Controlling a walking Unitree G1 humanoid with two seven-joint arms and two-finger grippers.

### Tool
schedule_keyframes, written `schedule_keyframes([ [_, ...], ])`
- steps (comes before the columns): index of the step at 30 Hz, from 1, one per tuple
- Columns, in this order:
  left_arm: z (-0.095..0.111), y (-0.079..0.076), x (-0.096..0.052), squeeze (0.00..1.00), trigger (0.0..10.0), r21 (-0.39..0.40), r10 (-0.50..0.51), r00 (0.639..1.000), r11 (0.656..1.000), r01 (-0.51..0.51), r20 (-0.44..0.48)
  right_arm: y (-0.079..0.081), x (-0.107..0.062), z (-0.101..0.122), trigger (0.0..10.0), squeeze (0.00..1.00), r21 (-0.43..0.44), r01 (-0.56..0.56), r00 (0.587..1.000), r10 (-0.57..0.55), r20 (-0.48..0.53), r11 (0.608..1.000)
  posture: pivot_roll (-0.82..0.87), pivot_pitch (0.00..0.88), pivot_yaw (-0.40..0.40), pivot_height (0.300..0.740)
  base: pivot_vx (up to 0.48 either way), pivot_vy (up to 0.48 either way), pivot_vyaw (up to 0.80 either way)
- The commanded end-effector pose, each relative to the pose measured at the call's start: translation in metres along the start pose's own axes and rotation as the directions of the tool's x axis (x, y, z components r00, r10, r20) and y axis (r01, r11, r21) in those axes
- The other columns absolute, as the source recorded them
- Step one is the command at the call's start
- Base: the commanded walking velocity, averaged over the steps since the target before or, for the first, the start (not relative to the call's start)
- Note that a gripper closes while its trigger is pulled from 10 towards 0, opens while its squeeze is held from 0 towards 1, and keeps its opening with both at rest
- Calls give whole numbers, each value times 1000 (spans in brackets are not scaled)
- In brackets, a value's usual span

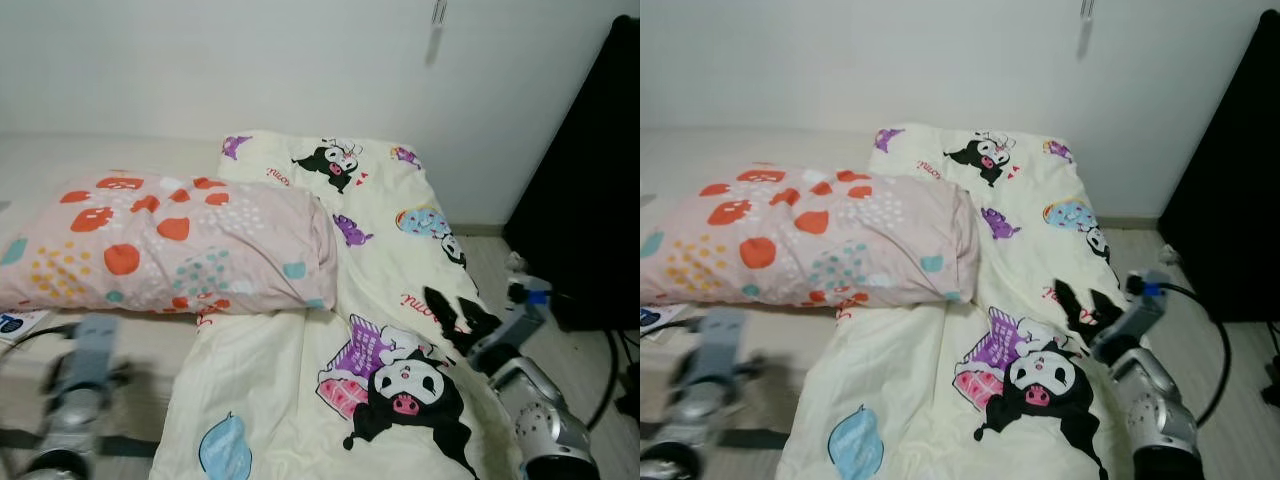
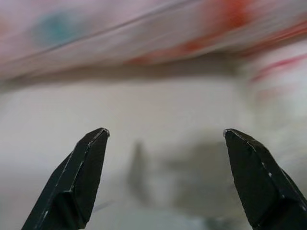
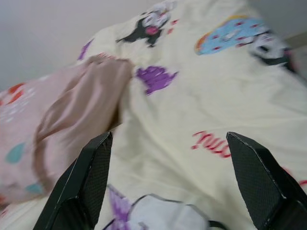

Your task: Clean up the room

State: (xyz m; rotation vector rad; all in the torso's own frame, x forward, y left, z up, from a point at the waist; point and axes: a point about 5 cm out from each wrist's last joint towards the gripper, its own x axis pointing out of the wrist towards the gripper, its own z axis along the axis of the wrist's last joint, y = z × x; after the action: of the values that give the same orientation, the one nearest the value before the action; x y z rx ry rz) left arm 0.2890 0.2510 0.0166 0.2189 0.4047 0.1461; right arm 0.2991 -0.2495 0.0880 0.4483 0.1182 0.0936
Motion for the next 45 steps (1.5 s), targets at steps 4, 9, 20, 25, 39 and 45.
schedule_keyframes([
  [4,2,-25,1,0,10000,-237,-60,998,970,61,14,-3,0,-11,10000,0,7,32,999,-32,-27,999,-166,0,52,570,0,0,0],
  [9,-2,-41,0,0,10000,-388,-58,998,920,47,-17,-1,2,-23,10000,0,23,45,998,-44,-49,999,-166,0,54,580,0,0,0],
  [20,-36,-60,-16,0,10000,-279,-152,980,954,110,-131,-2,5,-55,10000,0,10,122,983,-120,-136,992,-160,0,62,615,0,0,0],
  [25,-57,-57,-25,0,10000,-263,-143,966,961,85,-213,-3,4,-61,10000,0,5,132,980,-130,-154,991,-167,0,59,630,0,0,0],
  [39,-119,-43,-65,0,10000,-208,-82,883,978,-18,-463,-5,-8,-98,10000,0,-32,152,943,-154,-295,988,-151,0,37,675,0,0,0],
  [45,-146,-36,-88,0,10000,-145,-69,823,989,-17,-564,-8,-17,-112,10000,0,-73,157,921,-173,-351,985,-160,0,45,695,0,0,0],
])
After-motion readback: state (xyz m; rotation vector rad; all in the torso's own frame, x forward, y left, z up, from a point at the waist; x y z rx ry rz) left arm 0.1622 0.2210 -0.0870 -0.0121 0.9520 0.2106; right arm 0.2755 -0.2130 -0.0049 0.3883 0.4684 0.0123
